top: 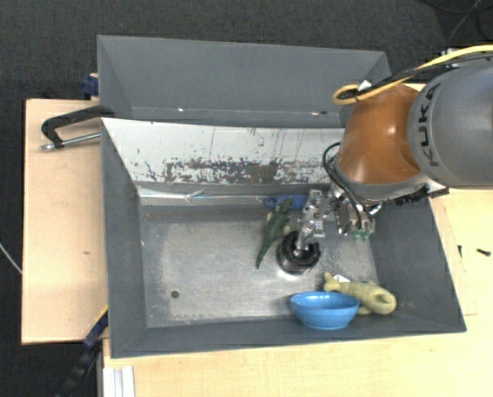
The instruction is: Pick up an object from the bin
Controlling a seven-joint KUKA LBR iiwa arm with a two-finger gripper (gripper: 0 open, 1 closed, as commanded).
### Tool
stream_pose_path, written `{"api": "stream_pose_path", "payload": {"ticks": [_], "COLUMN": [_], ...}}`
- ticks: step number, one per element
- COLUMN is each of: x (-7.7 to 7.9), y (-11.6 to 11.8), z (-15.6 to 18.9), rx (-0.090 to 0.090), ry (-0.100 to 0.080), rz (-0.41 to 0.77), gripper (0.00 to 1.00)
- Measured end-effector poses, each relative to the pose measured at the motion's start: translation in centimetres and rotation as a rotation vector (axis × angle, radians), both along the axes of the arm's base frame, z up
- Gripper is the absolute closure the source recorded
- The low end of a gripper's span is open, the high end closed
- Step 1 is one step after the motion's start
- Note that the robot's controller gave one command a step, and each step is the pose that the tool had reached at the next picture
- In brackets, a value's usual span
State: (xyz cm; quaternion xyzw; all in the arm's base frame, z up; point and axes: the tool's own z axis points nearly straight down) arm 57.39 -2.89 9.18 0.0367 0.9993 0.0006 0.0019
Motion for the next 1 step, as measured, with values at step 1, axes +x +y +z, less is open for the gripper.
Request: {"api": "stream_pose_path", "payload": {"ticks": [1], "x": [-0.82], "y": [-0.21], "z": [13.23], "rx": [0.0], "ry": [-0.011], "rz": [-0.028], "gripper": [1.0]}}
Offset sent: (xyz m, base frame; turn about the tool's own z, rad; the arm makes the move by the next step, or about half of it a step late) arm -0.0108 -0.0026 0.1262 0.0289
